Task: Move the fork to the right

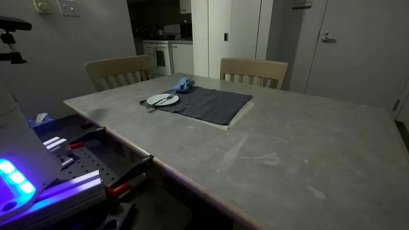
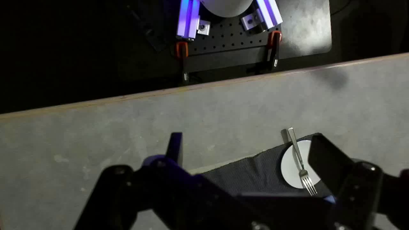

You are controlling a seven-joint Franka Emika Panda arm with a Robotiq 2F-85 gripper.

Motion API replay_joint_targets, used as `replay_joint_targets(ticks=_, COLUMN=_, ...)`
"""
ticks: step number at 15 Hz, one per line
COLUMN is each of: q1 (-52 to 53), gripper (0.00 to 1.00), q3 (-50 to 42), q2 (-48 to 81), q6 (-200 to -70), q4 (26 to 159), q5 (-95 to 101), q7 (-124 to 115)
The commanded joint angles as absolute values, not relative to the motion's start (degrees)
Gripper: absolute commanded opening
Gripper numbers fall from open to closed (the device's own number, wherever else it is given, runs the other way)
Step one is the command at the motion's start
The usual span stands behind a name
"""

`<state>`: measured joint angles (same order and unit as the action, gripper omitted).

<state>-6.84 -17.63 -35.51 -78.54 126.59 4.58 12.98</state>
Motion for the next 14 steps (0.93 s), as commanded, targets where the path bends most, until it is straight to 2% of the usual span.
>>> replay_joint_targets(ticks=1, q1=-7.8, gripper=1.00, q3=-17.0, q2=-35.2, q6=-78.5, q4=126.4, q5=4.3, q7=13.5)
replay_joint_targets(ticks=5, q1=-7.8, gripper=1.00, q3=-17.0, q2=-35.2, q6=-78.5, q4=126.4, q5=4.3, q7=13.4)
replay_joint_targets(ticks=14, q1=-4.7, gripper=1.00, q3=-10.6, q2=-30.6, q6=-78.1, q4=125.6, q5=5.6, q7=12.6)
